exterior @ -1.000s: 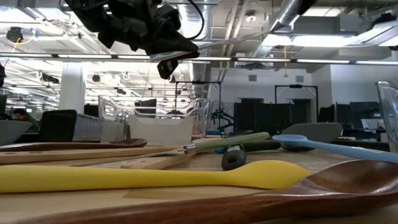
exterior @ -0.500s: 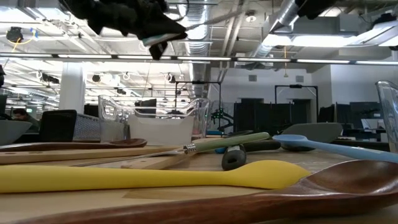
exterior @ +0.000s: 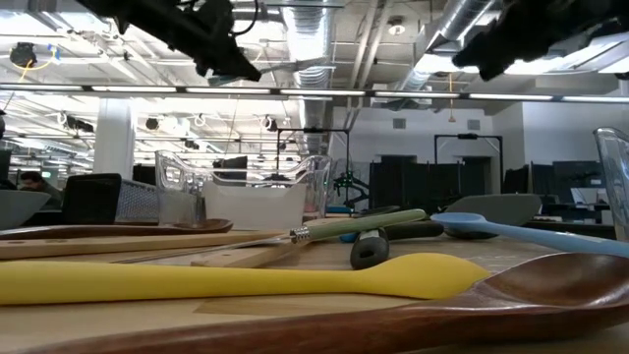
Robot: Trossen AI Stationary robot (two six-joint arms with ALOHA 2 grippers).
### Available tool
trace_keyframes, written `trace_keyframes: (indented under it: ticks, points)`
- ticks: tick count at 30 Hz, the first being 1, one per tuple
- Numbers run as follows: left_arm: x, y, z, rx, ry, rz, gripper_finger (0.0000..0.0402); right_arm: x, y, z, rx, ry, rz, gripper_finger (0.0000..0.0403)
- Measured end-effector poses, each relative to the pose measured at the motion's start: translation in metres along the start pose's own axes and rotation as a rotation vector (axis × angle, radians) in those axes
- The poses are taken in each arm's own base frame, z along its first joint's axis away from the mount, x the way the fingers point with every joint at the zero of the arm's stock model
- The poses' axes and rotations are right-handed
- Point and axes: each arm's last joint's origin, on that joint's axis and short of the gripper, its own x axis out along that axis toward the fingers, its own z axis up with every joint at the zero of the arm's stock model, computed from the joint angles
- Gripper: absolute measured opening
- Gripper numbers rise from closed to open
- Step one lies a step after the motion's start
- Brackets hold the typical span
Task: Pick & Place Kitchen Items
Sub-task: Put the blue patterned table knife into the white bin
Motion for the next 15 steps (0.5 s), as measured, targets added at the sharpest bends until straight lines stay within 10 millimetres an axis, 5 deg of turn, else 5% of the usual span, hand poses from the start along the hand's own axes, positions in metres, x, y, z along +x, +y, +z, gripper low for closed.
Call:
trace_keyframes:
  ticks: [7, 15]
  points:
    - [0.024, 0.018, -0.001, 0.005, -0.086, 0.007, 0.0006, 0.006, -0.008, -0.007, 0.041, -0.045, -0.051, 0.0]
    - [0.071, 0.044, -0.04, -0.026, 0.05, 0.028, 0.0006, 0.006, -0.011, -0.006, 0.041, -0.055, -0.065, 0.0]
